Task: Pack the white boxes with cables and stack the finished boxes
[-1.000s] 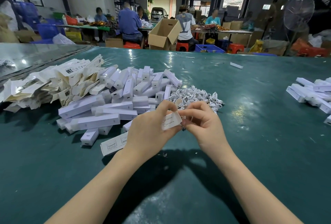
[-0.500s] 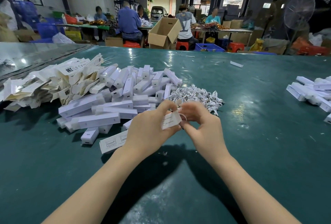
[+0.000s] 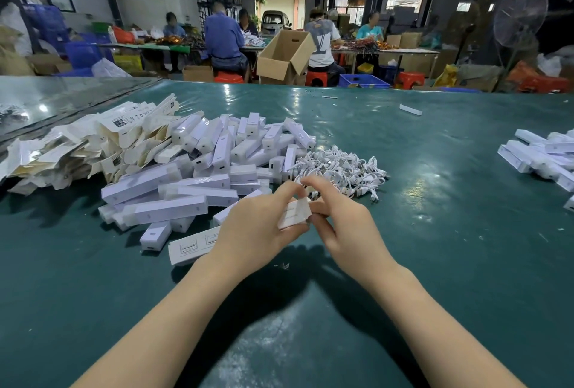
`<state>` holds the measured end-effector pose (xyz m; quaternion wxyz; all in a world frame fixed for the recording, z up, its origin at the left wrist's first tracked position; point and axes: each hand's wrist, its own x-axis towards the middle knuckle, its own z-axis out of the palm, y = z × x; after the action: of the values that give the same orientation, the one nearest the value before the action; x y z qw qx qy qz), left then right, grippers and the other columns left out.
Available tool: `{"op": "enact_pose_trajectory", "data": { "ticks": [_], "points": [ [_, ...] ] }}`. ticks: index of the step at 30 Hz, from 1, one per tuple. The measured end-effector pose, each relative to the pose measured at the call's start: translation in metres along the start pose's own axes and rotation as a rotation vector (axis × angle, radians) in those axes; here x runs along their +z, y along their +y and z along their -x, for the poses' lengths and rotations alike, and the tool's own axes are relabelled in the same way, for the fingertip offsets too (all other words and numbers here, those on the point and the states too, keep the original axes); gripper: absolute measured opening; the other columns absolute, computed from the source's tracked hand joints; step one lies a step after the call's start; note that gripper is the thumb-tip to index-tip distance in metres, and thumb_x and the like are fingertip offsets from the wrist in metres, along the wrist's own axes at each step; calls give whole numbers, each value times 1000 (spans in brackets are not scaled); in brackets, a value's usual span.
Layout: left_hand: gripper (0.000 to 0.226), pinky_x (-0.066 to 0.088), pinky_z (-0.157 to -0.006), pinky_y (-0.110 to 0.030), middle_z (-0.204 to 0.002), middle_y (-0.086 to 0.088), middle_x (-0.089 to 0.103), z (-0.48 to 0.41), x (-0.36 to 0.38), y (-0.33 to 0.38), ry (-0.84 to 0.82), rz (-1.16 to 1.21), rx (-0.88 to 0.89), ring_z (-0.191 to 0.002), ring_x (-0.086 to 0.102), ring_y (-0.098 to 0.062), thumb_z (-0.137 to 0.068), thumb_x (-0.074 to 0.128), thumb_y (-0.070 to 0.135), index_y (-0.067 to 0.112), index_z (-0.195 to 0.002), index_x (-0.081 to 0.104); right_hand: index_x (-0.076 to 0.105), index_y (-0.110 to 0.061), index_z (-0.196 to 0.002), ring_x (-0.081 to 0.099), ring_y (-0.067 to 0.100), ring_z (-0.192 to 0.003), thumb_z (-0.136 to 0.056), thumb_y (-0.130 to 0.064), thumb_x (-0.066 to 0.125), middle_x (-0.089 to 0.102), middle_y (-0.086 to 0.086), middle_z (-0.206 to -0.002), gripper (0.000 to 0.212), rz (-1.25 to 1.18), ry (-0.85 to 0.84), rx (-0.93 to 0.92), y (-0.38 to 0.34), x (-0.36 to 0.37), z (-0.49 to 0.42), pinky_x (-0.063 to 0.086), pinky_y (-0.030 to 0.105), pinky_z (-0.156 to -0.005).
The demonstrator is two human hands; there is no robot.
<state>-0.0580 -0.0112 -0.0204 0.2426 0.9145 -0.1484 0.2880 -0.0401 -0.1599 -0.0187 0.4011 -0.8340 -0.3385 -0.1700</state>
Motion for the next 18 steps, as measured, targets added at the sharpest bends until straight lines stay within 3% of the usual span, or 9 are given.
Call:
{"op": "enact_pose_trajectory", "data": {
  "ticks": [2, 4, 7, 11, 15, 18],
  "points": [
    [40, 36, -63, -27, -89, 1, 71, 0, 1, 1, 33, 15, 61, -75, 62, -25, -74, 74, 33, 18, -107, 58, 47, -36, -116, 59, 6, -78, -80, 9, 53, 71, -2, -90, 58, -110, 57, 58, -1, 3, 1, 40, 8, -71],
    [38, 39, -63, -28, -80, 1, 71, -1, 0, 3, 96, 32, 110, -67, 61, -20, -67, 75, 34, 16, -99, 62, 46, -44, -107, 60, 2, -69, -77, 10, 56, 70, -9, -74, 62, -292, 145, 140, -1, 4, 1, 42, 7, -71],
    [39, 41, -63, -25, -74, 1, 70, 0, 1, 7, 152, 67, 112, -76, 55, -14, -63, 74, 34, 27, -95, 53, 46, -46, -106, 59, 12, -62, -75, 10, 58, 63, -9, -66, 65, -468, 205, 207, 1, 7, 0, 49, 16, -67],
    [34, 39, -59, -23, -66, 1, 68, 1, 4, 6, 177, 43, 138, -77, 53, -13, -62, 80, 26, 13, -88, 63, 46, -47, -109, 59, 11, -64, -78, 10, 58, 66, -8, -67, 66, -512, 204, 230, 1, 8, 0, 47, 16, -69],
    [27, 39, -55, -21, -63, 1, 66, 0, 3, 5, 194, 11, 184, -74, 51, -13, -64, 75, 27, 9, -82, 68, 39, -50, -119, 52, 34, -74, -84, 7, 51, 68, -4, -69, 68, -468, 106, 230, 2, 11, 1, 43, 21, -69],
    [24, 41, -57, -21, -75, 1, 71, -1, 0, 3, 204, 38, 178, -73, 56, -11, -67, 73, 25, 10, -85, 71, 44, -42, -116, 61, 11, -75, -83, 14, 50, 68, -7, -74, 66, -673, 171, 303, 4, 11, 0, 48, 17, -75]
  ]
}}
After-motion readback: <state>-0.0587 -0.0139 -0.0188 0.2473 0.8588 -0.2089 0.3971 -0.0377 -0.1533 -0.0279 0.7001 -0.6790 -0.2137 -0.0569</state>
